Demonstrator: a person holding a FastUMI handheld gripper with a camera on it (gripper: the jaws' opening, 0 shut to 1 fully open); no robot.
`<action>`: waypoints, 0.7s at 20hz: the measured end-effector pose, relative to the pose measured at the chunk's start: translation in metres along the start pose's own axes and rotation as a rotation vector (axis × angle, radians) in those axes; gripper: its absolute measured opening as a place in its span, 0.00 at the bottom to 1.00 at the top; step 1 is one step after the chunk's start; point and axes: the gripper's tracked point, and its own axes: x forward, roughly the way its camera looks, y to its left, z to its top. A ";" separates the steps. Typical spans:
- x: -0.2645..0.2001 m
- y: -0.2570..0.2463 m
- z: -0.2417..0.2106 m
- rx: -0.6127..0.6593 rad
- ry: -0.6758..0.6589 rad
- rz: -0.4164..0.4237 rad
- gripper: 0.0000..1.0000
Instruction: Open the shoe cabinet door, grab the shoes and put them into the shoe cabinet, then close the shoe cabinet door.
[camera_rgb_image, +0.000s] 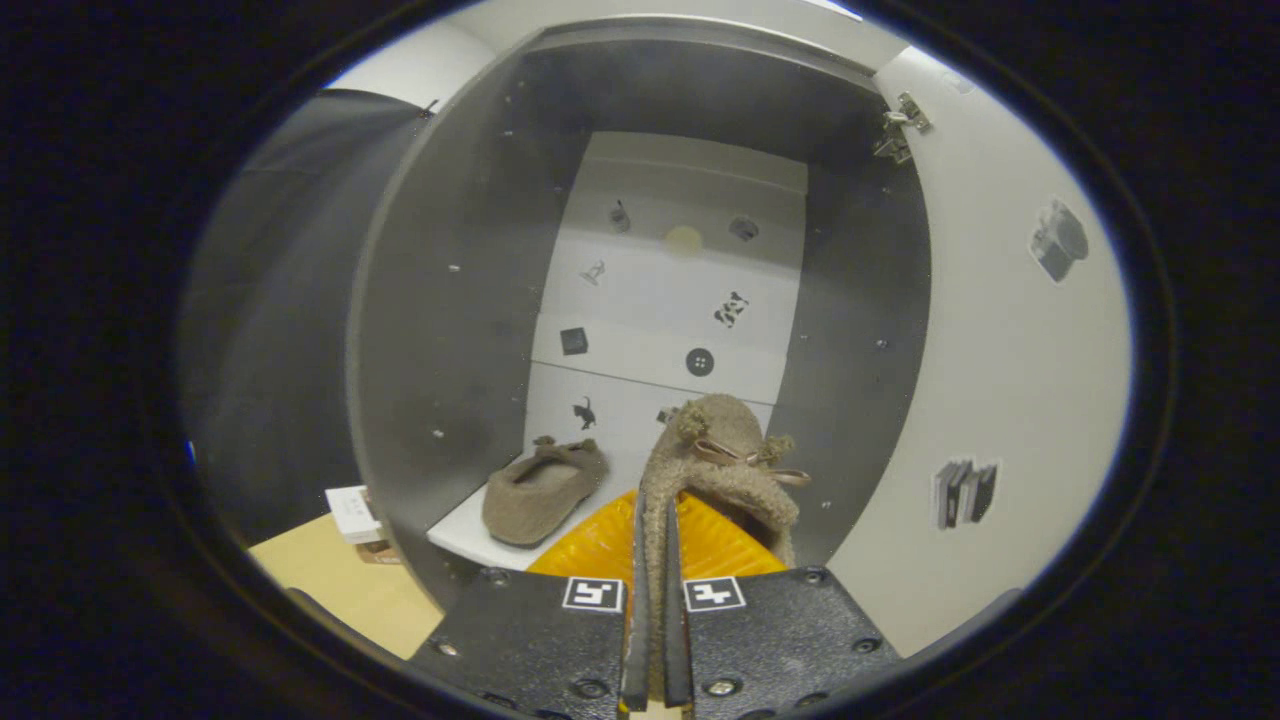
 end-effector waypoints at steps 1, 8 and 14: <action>0.011 -0.006 0.002 0.003 0.003 -0.013 0.09; 0.090 -0.004 -0.020 -0.086 0.046 -0.002 0.09; 0.133 0.024 -0.041 -0.103 0.106 0.026 0.12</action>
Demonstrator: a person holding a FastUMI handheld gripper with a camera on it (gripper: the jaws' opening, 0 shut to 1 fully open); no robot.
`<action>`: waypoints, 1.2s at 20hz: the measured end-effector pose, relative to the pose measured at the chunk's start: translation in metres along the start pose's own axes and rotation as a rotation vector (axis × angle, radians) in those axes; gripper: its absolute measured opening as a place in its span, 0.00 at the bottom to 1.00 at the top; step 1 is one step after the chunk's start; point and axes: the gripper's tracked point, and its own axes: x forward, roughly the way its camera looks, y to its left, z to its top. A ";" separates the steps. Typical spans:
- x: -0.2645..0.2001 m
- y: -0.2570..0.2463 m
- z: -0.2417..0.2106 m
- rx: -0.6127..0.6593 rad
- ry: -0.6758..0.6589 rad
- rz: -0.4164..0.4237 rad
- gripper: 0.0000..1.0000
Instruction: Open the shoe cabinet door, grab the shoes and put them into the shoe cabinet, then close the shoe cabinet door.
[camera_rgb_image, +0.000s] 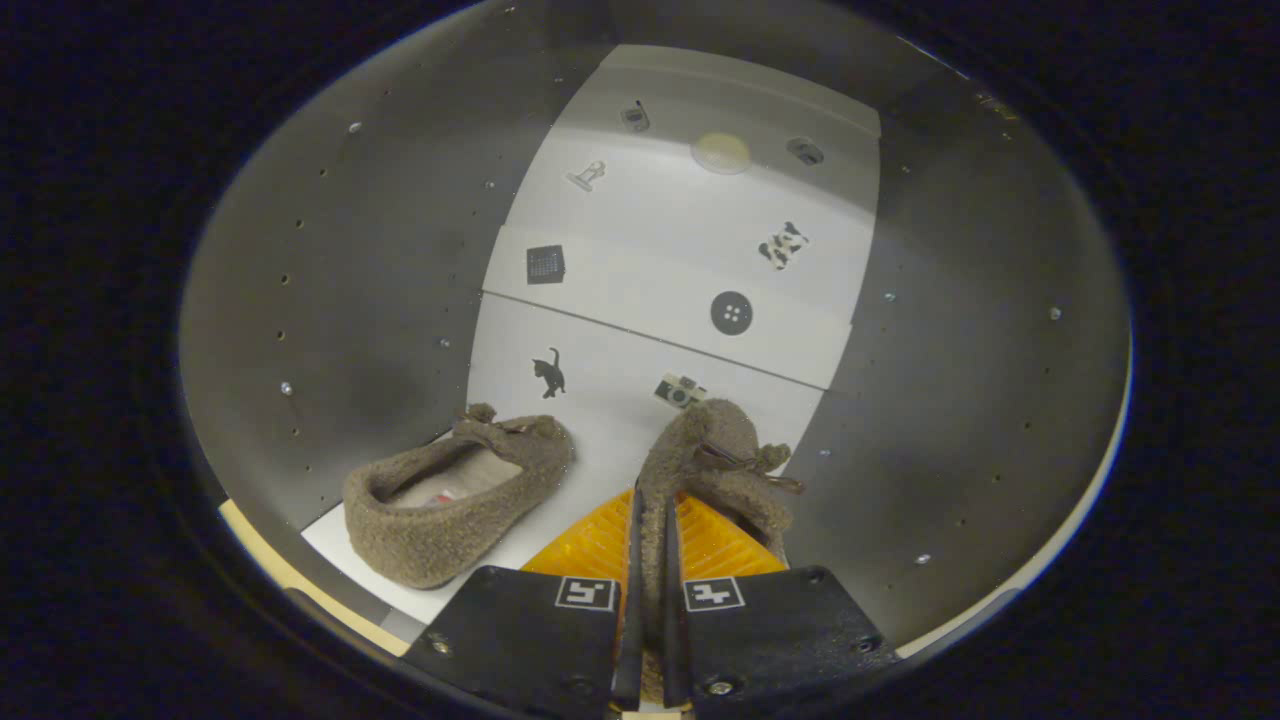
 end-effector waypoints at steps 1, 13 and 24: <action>0.003 0.009 -0.001 -0.003 0.006 0.021 0.12; -0.058 0.028 0.031 0.143 -0.110 -0.046 0.79; -0.294 0.007 0.029 0.146 -0.312 -0.040 1.00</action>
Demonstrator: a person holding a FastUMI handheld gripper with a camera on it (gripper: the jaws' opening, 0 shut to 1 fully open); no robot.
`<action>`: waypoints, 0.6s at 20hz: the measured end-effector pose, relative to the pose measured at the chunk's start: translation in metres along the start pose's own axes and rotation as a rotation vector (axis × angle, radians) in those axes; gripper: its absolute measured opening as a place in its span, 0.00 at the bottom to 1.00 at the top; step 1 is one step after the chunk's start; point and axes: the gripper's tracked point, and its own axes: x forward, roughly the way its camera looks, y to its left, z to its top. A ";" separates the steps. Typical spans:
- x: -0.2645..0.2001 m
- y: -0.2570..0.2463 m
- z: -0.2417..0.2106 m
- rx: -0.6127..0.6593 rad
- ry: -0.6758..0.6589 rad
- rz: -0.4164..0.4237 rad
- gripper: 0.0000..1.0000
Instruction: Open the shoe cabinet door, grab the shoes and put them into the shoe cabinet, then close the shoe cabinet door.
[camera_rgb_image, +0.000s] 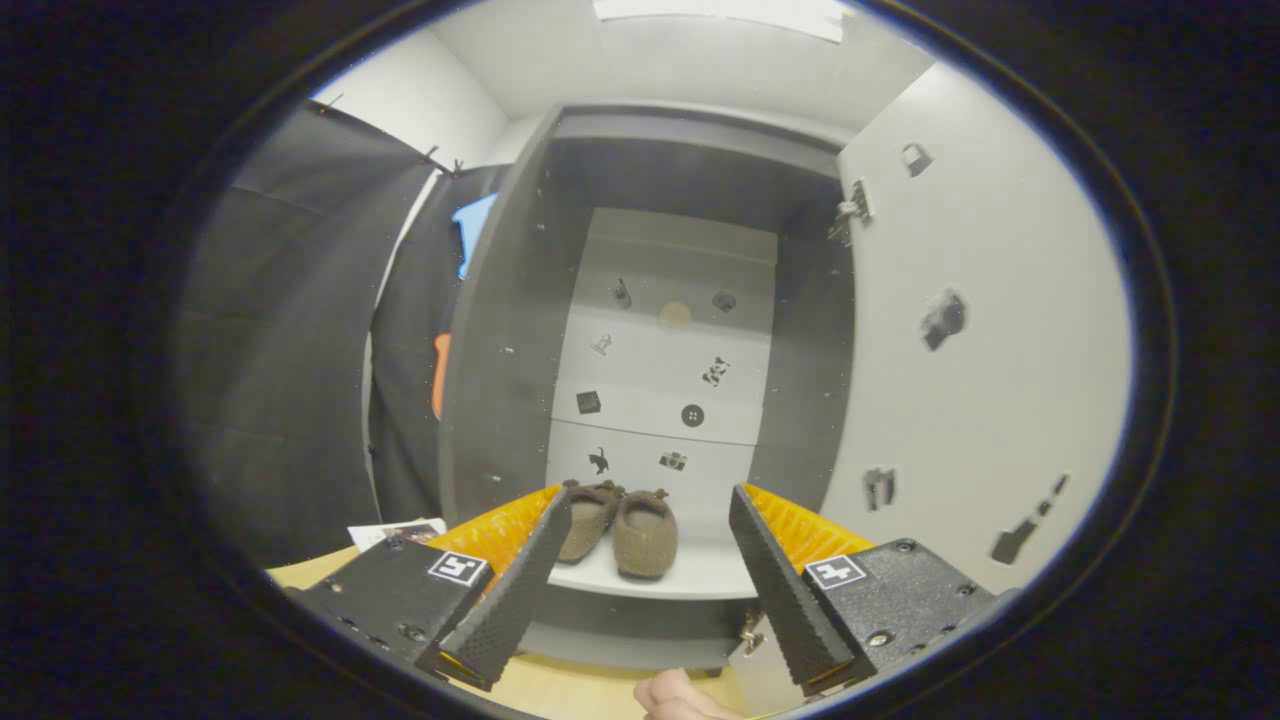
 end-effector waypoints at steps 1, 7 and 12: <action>-0.024 -0.008 0.000 0.003 -0.014 0.004 1.00; -0.143 -0.079 -0.002 0.024 -0.109 -0.026 1.00; -0.208 -0.126 -0.021 0.049 -0.146 -0.029 1.00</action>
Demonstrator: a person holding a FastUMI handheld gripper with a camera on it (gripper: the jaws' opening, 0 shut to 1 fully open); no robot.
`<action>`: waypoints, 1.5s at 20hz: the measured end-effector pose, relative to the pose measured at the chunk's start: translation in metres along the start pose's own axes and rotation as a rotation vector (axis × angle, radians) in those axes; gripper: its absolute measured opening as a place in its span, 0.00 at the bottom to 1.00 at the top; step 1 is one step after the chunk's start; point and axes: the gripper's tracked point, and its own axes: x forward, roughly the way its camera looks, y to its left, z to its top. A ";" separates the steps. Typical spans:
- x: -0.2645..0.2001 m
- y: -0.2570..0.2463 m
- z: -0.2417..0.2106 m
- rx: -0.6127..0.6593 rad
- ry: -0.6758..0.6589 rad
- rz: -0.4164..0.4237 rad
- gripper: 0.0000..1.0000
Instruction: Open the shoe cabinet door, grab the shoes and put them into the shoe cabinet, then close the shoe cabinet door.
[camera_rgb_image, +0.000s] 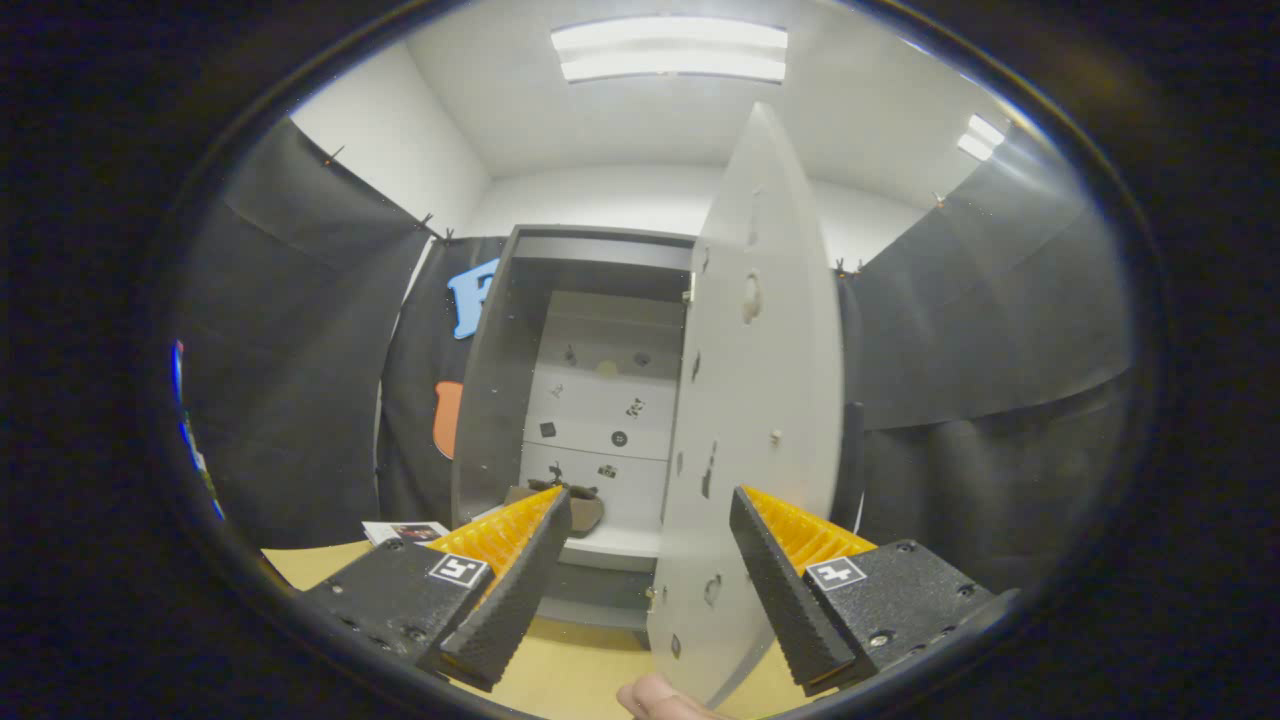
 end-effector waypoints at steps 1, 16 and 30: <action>-0.012 -0.004 -0.009 0.003 0.013 0.027 0.98; -0.073 -0.174 -0.153 0.026 0.239 -0.223 1.00; -0.017 -0.097 -0.219 0.159 0.377 0.024 0.95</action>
